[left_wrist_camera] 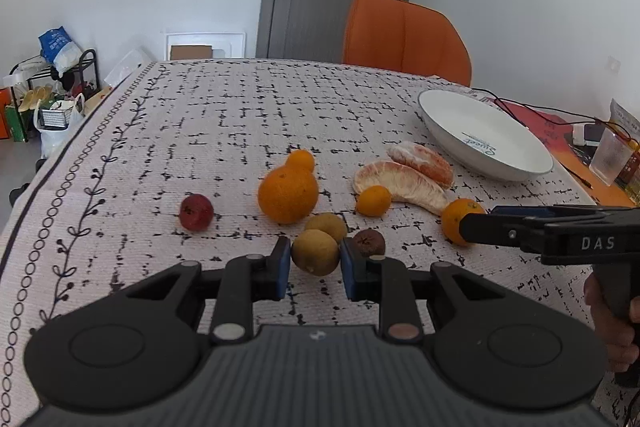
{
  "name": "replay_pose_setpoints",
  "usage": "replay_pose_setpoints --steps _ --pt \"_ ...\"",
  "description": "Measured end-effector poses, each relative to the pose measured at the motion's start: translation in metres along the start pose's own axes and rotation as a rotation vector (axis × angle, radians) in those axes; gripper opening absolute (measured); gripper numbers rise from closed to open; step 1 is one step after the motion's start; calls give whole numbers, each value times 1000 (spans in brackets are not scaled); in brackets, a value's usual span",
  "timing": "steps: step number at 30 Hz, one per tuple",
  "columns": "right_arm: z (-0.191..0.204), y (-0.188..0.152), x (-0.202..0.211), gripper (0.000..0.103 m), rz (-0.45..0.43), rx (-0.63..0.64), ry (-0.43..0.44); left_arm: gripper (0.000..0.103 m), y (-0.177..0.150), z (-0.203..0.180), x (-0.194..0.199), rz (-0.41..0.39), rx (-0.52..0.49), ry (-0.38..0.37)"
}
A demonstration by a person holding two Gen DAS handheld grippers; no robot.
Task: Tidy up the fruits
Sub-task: 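Grasp the kiwi with the left gripper while the right gripper grasps the large orange, then carry the kiwi and orange to the white bowl and open both grippers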
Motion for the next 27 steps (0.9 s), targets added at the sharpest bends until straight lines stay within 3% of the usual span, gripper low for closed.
replay_pose_setpoints --steps 4,7,9,11,14,27 --pt "3 0 -5 77 4 0 3 25 0 9 3 0 20 16" --pt "5 0 -9 71 8 4 4 25 2 12 7 -8 23 24" --pt "6 -2 -12 58 14 9 1 25 4 13 9 -14 32 22" --pt "6 -2 -13 35 17 18 -16 25 5 13 10 -20 33 22" --pt "5 0 -8 34 7 0 10 25 7 10 11 -27 27 16" --pt "-19 14 27 34 -93 -22 -34 25 25 -18 11 -65 -35 -25"
Point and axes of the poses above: each gripper's, at about its wrist camera, not at the fingertips, and x roughly against the way its jaws point, z to its left, y to its top, the point moved 8 cm from there along -x, roughly the way its jaws point, and after that the axes turned 4 degrees about x, right-handed, at the moved point
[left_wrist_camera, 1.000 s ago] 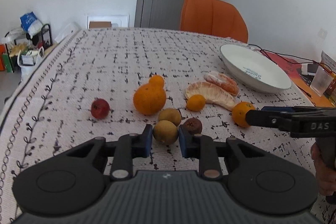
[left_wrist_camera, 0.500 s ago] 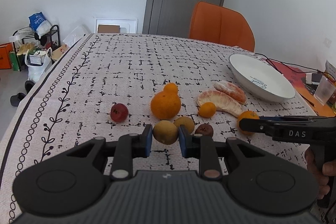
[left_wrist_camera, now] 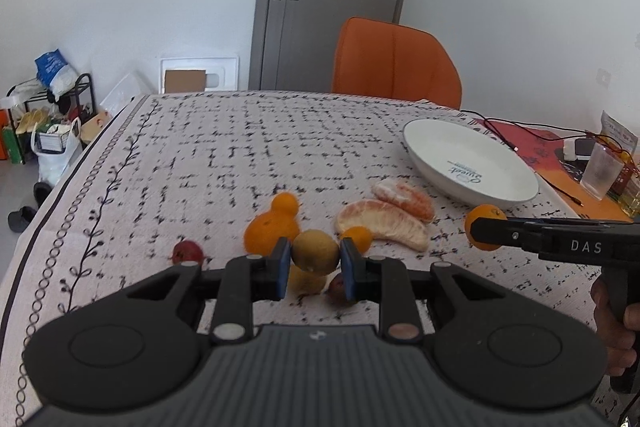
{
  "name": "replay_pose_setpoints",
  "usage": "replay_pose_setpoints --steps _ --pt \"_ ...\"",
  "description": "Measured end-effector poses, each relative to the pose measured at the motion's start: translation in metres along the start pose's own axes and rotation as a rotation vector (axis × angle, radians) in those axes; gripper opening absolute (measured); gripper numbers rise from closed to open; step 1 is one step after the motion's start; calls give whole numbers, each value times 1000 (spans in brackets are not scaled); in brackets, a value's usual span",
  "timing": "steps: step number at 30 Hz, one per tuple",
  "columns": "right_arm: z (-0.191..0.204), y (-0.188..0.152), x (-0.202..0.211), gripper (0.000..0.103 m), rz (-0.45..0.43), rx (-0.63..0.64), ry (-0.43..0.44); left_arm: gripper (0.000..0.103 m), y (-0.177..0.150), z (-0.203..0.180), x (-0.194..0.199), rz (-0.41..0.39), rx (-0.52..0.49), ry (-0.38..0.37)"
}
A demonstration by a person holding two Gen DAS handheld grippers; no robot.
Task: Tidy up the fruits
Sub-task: 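Carry the kiwi and orange to the white bowl and open both grippers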
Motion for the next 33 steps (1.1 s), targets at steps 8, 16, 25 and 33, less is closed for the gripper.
replay_pose_setpoints --steps 8,16,25,33 --pt "-18 9 14 34 -48 -13 -30 25 14 -20 -6 -19 -46 -24" --pt "-36 15 25 34 -81 -23 -61 25 27 -39 -16 -31 -93 -44" --pt "-56 26 34 34 -114 -31 -99 25 39 -60 -29 -40 -140 -67" --pt "-77 34 38 34 -131 -38 -133 25 51 -80 -43 -40 -177 -95"
Point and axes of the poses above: each gripper's, at about its wrist camera, not at the fingertips, and x roughly against the way its jaws point, z to its left, y to its top, the point moved 8 cm from there along -x, roughly the way its jaws point, and after that the axes turned 4 degrees about x, right-handed, at the moved point
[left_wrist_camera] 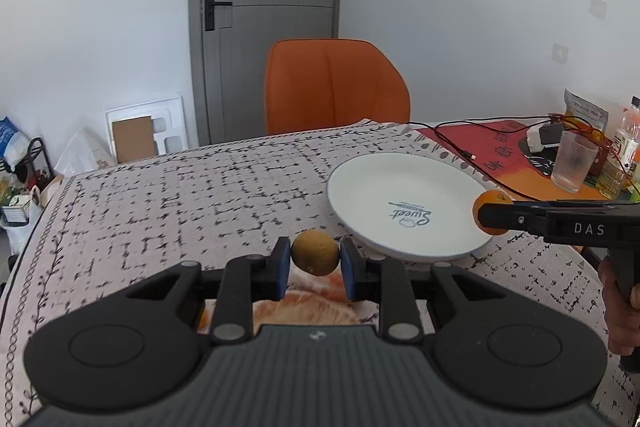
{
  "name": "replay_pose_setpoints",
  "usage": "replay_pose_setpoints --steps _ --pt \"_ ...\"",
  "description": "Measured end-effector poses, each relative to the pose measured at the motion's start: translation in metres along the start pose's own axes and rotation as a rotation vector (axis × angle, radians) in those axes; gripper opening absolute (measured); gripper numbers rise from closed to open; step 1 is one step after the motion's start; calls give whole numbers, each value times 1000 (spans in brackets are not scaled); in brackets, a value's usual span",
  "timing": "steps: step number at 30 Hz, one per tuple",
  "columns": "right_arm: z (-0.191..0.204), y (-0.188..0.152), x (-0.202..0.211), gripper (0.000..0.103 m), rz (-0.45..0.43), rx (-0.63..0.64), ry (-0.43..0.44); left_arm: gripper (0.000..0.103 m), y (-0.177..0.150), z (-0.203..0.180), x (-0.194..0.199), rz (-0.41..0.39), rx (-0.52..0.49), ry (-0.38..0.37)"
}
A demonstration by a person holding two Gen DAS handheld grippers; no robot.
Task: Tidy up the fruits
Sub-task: 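Carry the kiwi and orange to the white bowl and open both grippers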
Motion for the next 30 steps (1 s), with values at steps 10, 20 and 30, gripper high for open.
replay_pose_setpoints --steps 10,20,30 --pt "-20 7 -5 34 -1 -2 -34 25 15 -20 -29 14 -36 -38" --pt "-32 9 -19 35 17 -14 -47 25 24 -40 -62 41 -70 -78" --pt "-35 9 -7 43 -6 -20 -70 25 25 -59 -81 64 -103 -100"
Point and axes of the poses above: each gripper's, at about its wrist camera, not at the fingertips, and x roughly against the way its jaws point, z to its left, y to its top, the point moved 8 cm from there along -x, roughly the way its jaws point, and after that the axes turned 4 degrees about x, right-handed, at the moved point
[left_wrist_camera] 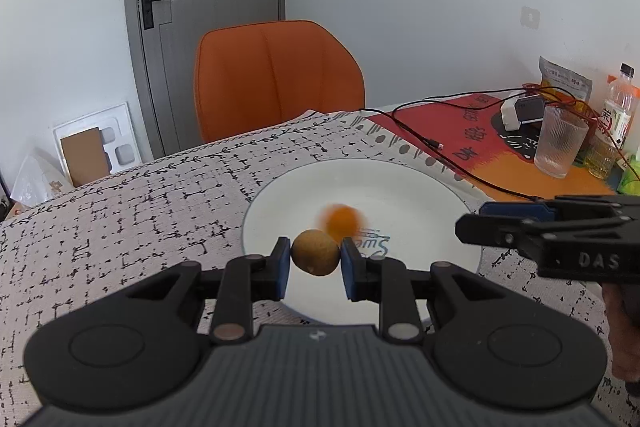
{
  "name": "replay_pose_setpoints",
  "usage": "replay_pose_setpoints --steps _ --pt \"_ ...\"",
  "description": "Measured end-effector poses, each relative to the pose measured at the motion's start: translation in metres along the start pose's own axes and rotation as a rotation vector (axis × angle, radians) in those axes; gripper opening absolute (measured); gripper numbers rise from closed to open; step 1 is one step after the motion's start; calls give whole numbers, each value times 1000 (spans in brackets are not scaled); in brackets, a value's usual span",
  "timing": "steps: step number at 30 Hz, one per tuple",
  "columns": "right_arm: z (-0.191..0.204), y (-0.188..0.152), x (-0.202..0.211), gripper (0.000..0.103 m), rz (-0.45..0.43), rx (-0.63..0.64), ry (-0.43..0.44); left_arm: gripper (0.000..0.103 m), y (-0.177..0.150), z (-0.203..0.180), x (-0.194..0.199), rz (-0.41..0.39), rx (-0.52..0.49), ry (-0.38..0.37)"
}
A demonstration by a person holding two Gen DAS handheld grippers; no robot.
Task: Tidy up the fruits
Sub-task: 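Carry the kiwi and orange to the white bowl and open both grippers, then withdraw both tools from the bowl back over the remaining fruit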
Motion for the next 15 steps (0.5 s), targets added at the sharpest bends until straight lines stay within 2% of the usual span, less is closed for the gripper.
replay_pose_setpoints --steps 8,11,15 --pt "4 -12 7 50 20 -13 4 30 -3 2 5 6 9 24" --pt "7 -13 9 55 16 -10 4 37 -6 8 14 2 13 44" --pt "12 -14 12 57 15 -16 10 53 -9 19 29 -14 32 65"
Point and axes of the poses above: each gripper's, at about its wrist camera, not at the fingertips, and x roughly against the way its jaws point, z to its left, y to its top, the point moved 8 cm from there along -x, roughly the way its jaws point, and after that the axes turned 4 degrees about x, right-handed, at the moved point
